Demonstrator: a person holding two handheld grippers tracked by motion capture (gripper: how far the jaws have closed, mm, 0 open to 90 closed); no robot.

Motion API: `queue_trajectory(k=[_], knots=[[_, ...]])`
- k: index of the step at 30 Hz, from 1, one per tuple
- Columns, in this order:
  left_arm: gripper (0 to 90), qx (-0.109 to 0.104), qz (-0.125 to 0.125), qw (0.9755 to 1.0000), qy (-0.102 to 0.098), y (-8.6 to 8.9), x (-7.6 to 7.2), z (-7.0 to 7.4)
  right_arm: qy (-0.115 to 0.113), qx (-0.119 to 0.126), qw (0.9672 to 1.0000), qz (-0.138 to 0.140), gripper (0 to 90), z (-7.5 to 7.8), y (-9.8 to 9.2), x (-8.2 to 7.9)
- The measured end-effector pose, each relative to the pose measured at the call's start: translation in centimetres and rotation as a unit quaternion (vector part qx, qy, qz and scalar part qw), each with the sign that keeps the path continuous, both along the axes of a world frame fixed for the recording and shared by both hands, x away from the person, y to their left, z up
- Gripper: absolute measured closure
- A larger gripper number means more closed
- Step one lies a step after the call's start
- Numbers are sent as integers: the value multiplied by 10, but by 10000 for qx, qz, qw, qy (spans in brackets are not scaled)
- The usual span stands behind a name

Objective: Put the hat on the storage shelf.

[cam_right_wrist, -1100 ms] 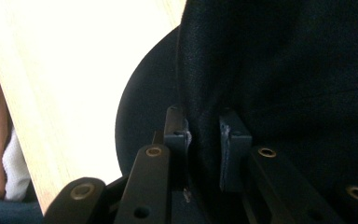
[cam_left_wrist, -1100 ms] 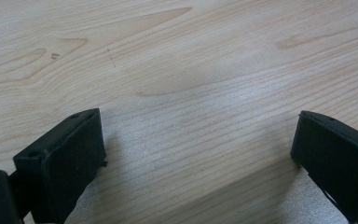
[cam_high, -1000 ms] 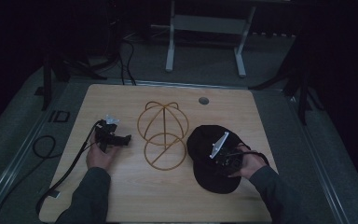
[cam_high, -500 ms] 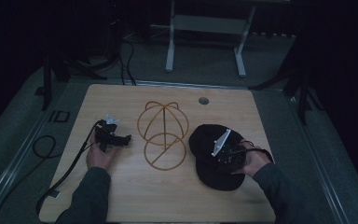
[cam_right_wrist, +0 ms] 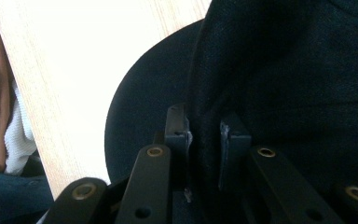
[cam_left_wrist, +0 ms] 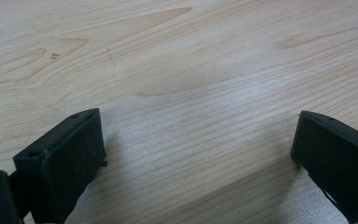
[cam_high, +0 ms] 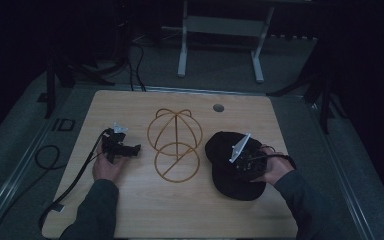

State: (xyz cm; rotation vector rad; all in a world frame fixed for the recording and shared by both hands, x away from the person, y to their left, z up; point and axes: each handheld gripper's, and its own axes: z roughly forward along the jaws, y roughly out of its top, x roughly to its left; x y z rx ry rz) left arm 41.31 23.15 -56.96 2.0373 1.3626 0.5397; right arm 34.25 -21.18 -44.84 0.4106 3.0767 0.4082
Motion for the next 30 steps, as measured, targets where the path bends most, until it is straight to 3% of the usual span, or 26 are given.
queue_trajectory(k=[7,30], knots=[[23,1,0,10000,0,0,0,0,31,70,10000,16,780,8,-4,3],[23,1,-2,10000,0,0,0,0,-246,424,9988,-20,778,48,-20,6]])
